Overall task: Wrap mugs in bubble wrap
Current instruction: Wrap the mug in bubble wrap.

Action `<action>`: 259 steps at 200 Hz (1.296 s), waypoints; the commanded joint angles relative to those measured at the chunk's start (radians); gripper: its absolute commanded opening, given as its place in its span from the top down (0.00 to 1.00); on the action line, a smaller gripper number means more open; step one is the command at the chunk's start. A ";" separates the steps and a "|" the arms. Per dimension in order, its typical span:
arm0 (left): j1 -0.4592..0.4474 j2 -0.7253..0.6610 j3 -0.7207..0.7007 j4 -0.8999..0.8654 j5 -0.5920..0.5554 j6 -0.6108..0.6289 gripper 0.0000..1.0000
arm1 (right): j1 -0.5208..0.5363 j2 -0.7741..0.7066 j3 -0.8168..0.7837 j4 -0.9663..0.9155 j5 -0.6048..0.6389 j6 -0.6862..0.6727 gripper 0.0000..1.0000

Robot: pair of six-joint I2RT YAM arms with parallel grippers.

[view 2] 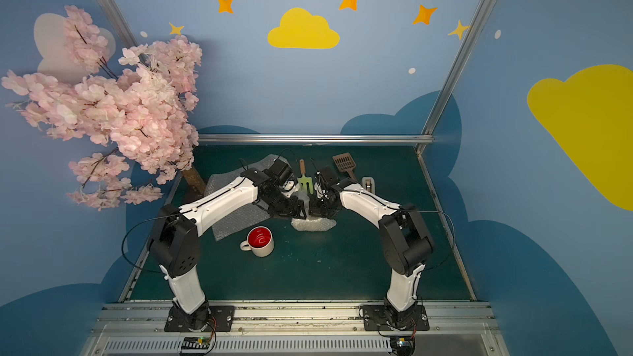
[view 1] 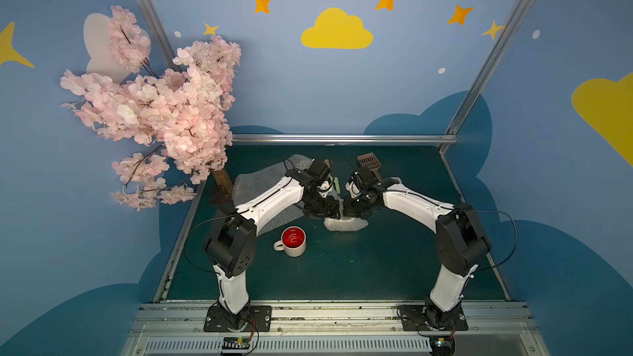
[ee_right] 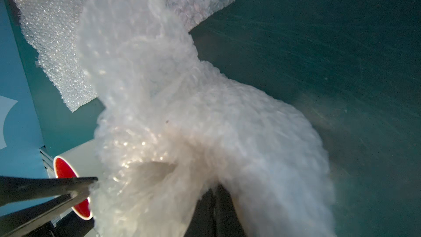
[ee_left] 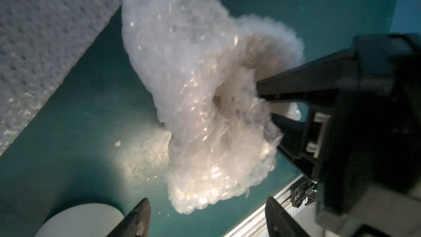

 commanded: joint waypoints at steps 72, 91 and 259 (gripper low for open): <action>0.016 0.119 0.047 0.091 -0.021 -0.029 0.21 | -0.009 0.015 0.011 -0.020 0.026 -0.003 1.00; 0.016 0.152 0.064 0.086 -0.043 -0.046 0.21 | -0.008 0.006 0.006 -0.006 0.017 -0.006 1.00; -0.010 0.313 0.326 -0.201 -0.178 -0.108 0.80 | -0.040 -0.256 -0.132 0.200 -0.120 -0.085 0.37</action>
